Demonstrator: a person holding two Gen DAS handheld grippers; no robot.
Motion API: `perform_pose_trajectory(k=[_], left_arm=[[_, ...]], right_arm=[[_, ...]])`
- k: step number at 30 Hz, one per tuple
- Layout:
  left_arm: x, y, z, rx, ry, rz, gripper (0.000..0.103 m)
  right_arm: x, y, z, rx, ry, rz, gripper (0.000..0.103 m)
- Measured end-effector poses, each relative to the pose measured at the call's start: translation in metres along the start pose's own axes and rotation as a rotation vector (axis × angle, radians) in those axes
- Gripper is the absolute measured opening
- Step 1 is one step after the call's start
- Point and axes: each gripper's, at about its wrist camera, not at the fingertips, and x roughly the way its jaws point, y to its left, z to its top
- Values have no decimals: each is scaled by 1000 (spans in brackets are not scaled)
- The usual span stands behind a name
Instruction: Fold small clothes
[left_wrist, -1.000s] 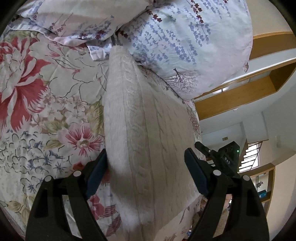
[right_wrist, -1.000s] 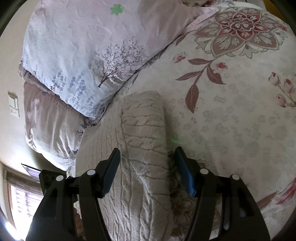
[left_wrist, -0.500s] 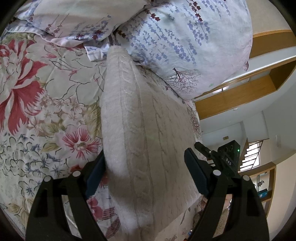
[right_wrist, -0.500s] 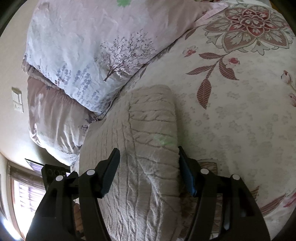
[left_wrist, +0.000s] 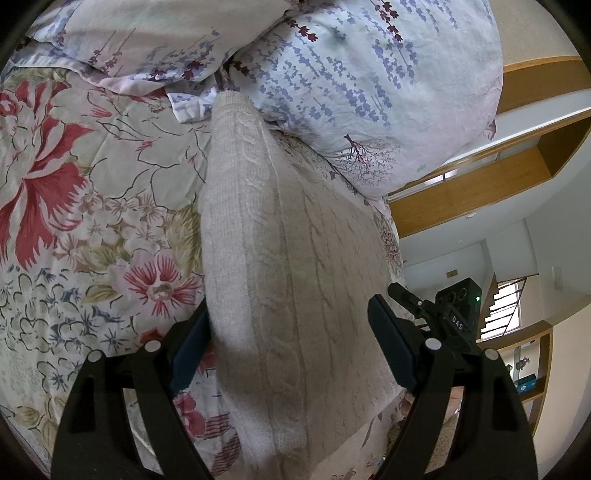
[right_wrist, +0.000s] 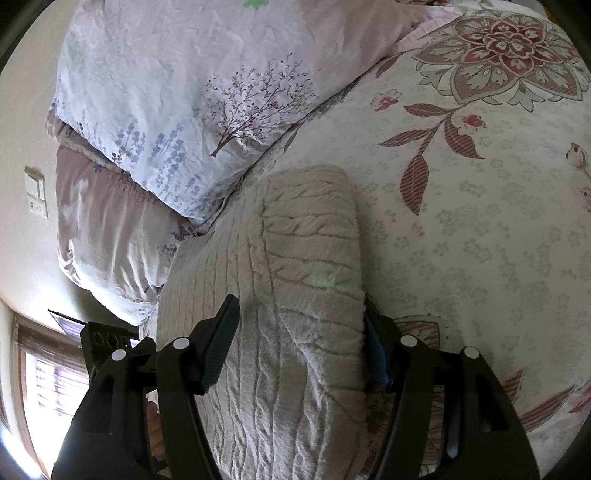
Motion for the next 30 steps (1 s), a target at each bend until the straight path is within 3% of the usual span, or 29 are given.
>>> perform_pose_trajectory(k=[30], left_arm=[[1,0,0,-5,-4,-4,82]], right_arm=[[2,3,-2,-13,13,5,64]])
